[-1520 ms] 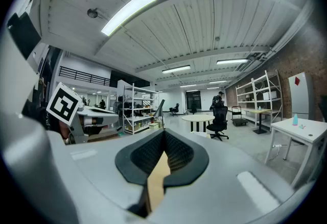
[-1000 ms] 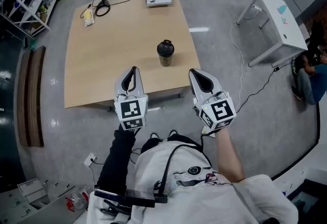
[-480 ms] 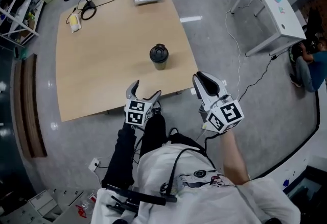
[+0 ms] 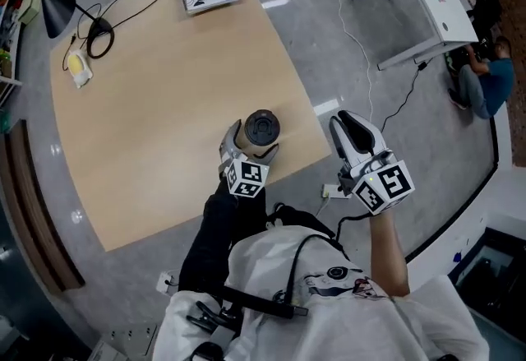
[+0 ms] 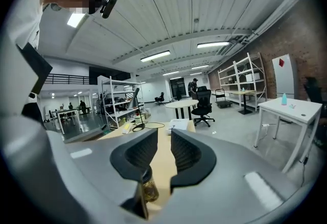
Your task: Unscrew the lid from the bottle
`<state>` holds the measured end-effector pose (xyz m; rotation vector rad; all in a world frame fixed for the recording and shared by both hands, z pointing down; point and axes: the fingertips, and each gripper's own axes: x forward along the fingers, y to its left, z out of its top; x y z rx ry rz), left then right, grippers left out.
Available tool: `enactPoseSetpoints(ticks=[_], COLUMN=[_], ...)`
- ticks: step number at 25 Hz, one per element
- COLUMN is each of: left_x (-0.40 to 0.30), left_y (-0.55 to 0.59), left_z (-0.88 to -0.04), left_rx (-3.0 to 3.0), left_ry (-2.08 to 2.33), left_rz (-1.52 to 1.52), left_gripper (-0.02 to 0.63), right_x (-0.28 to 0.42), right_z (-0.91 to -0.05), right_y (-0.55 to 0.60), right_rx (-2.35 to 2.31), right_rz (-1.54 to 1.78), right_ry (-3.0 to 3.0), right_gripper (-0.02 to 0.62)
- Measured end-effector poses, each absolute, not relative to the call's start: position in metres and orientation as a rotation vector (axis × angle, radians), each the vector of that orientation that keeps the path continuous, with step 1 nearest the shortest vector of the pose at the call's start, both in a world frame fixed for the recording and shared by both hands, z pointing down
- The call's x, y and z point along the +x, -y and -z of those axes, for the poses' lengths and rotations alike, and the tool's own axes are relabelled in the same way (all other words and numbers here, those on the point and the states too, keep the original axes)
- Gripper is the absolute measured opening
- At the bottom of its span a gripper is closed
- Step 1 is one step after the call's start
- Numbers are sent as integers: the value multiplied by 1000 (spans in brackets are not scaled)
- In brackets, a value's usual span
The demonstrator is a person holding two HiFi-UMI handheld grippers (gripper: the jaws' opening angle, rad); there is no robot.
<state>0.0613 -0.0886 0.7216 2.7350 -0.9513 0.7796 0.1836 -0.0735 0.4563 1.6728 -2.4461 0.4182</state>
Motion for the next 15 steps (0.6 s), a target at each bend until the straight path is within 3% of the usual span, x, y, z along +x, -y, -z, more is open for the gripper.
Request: enactPoseSetpoints(ticks=[11, 13, 15], left_x=[112, 115, 115], left_y=[84, 88, 91], left_z=[-725, -722, -722], left_rx=[2955, 2957, 2952], left_ry=[516, 505, 506], left_rz=[-753, -746, -764], left_gripper=[546, 478, 449], right_x=[193, 193, 191], right_z=[-505, -517, -526], right_y=[112, 116, 119], right_rx=[1687, 1669, 1649], right_rz=[-537, -562, -585], right_ry=[2254, 2234, 2223], right_gripper=[78, 77, 77])
